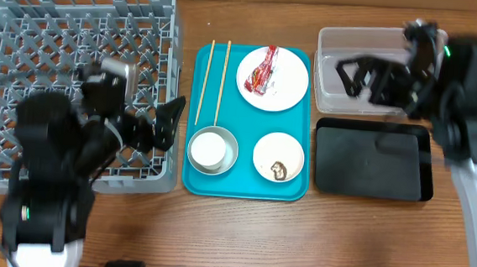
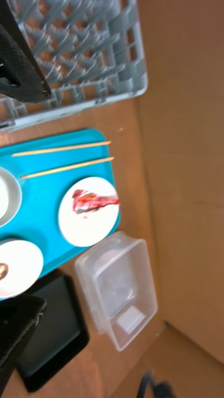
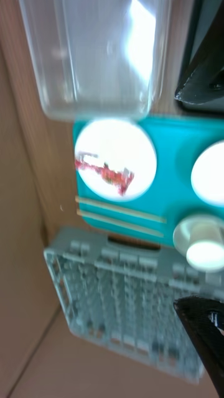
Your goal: Sort waste into correct bins and load items into the dishwasher
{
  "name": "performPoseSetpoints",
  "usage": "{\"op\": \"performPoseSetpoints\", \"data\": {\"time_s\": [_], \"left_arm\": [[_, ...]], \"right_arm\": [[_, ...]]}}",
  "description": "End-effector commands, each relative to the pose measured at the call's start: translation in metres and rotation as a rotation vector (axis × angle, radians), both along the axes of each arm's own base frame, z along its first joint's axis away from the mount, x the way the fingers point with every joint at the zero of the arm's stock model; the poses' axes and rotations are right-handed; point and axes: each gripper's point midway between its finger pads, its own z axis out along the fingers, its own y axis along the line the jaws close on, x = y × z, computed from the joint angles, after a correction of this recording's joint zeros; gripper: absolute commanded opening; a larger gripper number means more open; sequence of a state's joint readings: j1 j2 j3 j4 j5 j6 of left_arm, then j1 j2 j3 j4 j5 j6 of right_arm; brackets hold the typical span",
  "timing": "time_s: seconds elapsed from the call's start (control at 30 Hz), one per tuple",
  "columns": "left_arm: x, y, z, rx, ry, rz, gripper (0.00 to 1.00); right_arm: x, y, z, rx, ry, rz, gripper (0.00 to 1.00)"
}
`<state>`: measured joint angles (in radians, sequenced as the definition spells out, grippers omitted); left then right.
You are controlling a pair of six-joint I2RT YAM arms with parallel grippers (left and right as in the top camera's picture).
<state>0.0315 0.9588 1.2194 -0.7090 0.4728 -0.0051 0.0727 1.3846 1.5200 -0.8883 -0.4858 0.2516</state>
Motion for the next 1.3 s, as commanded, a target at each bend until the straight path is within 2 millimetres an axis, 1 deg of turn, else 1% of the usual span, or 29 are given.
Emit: {"op": "performPoseSetpoints", "data": {"time_s": [0.0, 0.03, 0.1, 0.17, 0.23, 0.3, 0.37, 0.4, 0.43, 0.47, 0.53, 0.57, 0.63, 0.7, 0.8, 0.83, 0.87, 0.9, 0.93, 0.97, 1.0, 1.03, 1.07, 1.1, 1.13, 1.2, 1.23, 1.27], "left_arm": [[0.013, -0.009, 0.002, -0.044, 0.077, -0.043, 1.0], [0.017, -0.01, -0.003, -0.047, 0.095, -0.047, 1.0], [0.023, -0.01, -0.011, -0.051, 0.126, -0.051, 1.0], [0.028, -0.01, -0.02, -0.053, 0.157, -0.05, 1.0], [0.032, -0.01, -0.027, -0.054, 0.184, -0.049, 1.0], [0.036, -0.01, -0.035, -0.055, 0.209, -0.049, 1.0], [0.042, -0.01, -0.043, -0.062, 0.239, -0.048, 1.0], [0.043, -0.011, -0.047, -0.065, 0.25, -0.052, 1.0], [0.045, -0.011, -0.05, -0.066, 0.262, -0.052, 1.0], [0.046, -0.011, -0.055, -0.068, 0.279, -0.052, 1.0], [0.037, -0.017, -0.063, -0.099, 0.343, -0.08, 1.0], [0.026, -0.025, -0.067, -0.131, 0.389, -0.127, 1.0], [0.014, -0.039, -0.06, -0.164, 0.381, -0.231, 1.0], [0.005, -0.047, -0.048, -0.173, 0.333, -0.305, 1.0], [-0.003, -0.045, -0.03, -0.145, 0.269, -0.289, 1.0], [-0.005, -0.042, -0.023, -0.129, 0.243, -0.274, 1.0], [-0.01, -0.037, -0.011, -0.096, 0.195, -0.24, 1.0], [-0.014, -0.031, 0.0, -0.068, 0.151, -0.206, 1.0], [-0.019, -0.025, 0.012, -0.037, 0.103, -0.167, 1.0], [-0.025, -0.016, 0.028, 0.001, 0.04, -0.111, 1.0], [-0.032, -0.009, 0.04, 0.026, -0.008, -0.069, 1.0], [-0.037, -0.003, 0.05, 0.046, -0.045, -0.032, 1.0], [-0.043, 0.003, 0.06, 0.066, -0.087, 0.009, 1.0], [-0.049, 0.009, 0.069, 0.082, -0.128, 0.045, 1.0], [-0.054, 0.014, 0.076, 0.094, -0.161, 0.074, 1.0], [-0.062, 0.02, 0.084, 0.108, -0.201, 0.114, 1.0], [-0.066, 0.023, 0.087, 0.113, -0.215, 0.129, 1.0], [-0.069, 0.024, 0.089, 0.116, -0.224, 0.137, 1.0]], "right_arm": [[0.012, 0.048, 0.008, 0.204, 0.038, 0.205, 1.0], [0.018, 0.054, -0.001, 0.197, 0.052, 0.212, 1.0], [0.028, 0.067, -0.028, 0.146, 0.101, 0.2, 1.0], [0.038, 0.076, -0.06, 0.037, 0.144, 0.15, 1.0], [0.051, 0.079, -0.099, -0.137, 0.169, 0.061, 1.0], [0.062, 0.08, -0.132, -0.289, 0.175, -0.01, 1.0], [0.073, 0.084, -0.159, -0.392, 0.174, -0.051, 1.0], [0.078, 0.085, -0.17, -0.423, 0.171, -0.064, 1.0], [0.085, 0.089, -0.185, -0.448, 0.169, -0.073, 1.0], [0.09, 0.091, -0.193, -0.45, 0.168, -0.074, 1.0], [0.102, 0.097, -0.216, -0.449, 0.168, -0.074, 0.99], [0.108, 0.099, -0.229, -0.451, 0.17, -0.074, 0.97], [0.116, 0.101, -0.25, -0.454, 0.178, -0.077, 0.89], [0.122, 0.101, -0.265, -0.454, 0.178, -0.082, 0.87], [0.129, 0.098, -0.275, -0.45, 0.174, -0.092, 0.84], [0.13, 0.096, -0.275, -0.45, 0.176, -0.096, 0.77], [0.13, 0.093, -0.276, -0.452, 0.182, -0.1, 0.59], [0.13, 0.092, -0.276, -0.453, 0.184, -0.101, 0.51], [0.13, 0.09, -0.277, -0.455, 0.188, -0.105, 0.36], [0.129, 0.085, -0.278, -0.459, 0.203, -0.11, 0.16], [0.128, 0.082, -0.276, -0.461, 0.21, -0.113, 0.09], [0.127, 0.08, -0.275, -0.462, 0.213, -0.114, 0.05], [0.126, 0.077, -0.269, -0.461, 0.213, -0.119, 0.04], [0.126, 0.073, -0.259, -0.456, 0.206, -0.127, 0.04], [0.126, 0.072, -0.253, -0.453, 0.2, -0.13, 0.04], [0.123, 0.07, -0.23, -0.435, 0.177, -0.135, 0.04], [0.121, 0.068, -0.212, -0.424, 0.157, -0.141, 0.04], [0.12, 0.067, -0.199, -0.415, 0.138, -0.146, 0.04]]}}
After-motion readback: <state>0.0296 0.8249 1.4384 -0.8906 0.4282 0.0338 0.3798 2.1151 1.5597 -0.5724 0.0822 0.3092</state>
